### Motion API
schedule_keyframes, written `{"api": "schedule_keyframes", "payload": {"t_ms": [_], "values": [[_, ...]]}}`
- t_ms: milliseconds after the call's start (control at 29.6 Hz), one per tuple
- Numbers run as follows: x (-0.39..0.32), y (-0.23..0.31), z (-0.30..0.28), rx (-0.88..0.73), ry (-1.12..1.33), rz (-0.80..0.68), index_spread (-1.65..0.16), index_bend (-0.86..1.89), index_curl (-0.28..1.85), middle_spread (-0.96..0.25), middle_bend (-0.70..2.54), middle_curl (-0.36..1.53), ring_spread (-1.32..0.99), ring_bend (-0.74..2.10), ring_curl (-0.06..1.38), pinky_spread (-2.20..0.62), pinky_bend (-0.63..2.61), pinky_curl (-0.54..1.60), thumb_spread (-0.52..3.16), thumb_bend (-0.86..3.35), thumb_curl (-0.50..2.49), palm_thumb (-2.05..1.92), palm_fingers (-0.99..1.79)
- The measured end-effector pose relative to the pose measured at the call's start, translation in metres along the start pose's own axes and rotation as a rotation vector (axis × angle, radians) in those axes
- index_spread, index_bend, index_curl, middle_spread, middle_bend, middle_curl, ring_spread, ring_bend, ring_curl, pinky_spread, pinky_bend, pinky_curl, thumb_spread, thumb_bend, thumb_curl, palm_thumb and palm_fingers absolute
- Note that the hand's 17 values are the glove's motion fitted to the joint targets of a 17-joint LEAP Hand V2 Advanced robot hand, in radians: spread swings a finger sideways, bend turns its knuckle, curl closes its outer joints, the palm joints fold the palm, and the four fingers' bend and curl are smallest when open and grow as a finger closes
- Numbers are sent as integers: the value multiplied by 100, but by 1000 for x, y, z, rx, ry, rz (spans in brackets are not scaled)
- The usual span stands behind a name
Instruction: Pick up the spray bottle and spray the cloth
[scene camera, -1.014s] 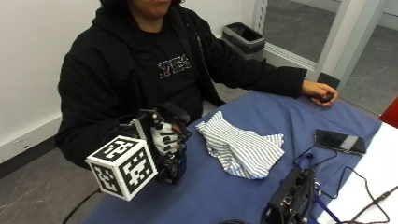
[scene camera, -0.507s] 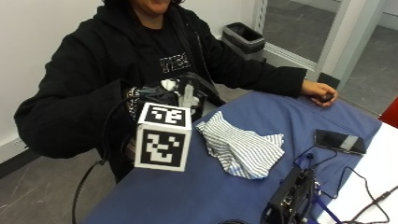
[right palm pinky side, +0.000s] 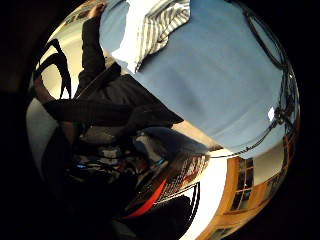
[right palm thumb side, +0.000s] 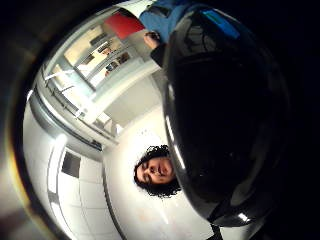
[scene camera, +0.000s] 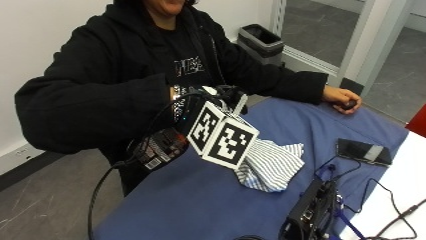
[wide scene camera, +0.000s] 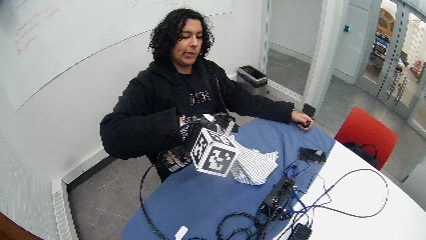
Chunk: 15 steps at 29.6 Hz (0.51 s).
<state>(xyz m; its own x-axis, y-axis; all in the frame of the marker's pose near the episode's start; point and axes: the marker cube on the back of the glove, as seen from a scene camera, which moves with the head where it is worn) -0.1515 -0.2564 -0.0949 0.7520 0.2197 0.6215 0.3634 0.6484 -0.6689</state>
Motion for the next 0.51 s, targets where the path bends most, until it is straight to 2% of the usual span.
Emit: {"api": "schedule_keyframes", "payload": {"t_ms": [237, 507], "values": [[0, -31, 22, -149, 69, 167, -27, 17, 60, -17, 65, 60, -19, 76, 52, -25, 57, 47, 74, 0, 84, 107, 127], [3, -59, 41, -251, 135, 287, -26, 17, 60, -17, 64, 60, -19, 76, 52, -25, 59, 47, 79, 0, 87, 107, 127]]}}
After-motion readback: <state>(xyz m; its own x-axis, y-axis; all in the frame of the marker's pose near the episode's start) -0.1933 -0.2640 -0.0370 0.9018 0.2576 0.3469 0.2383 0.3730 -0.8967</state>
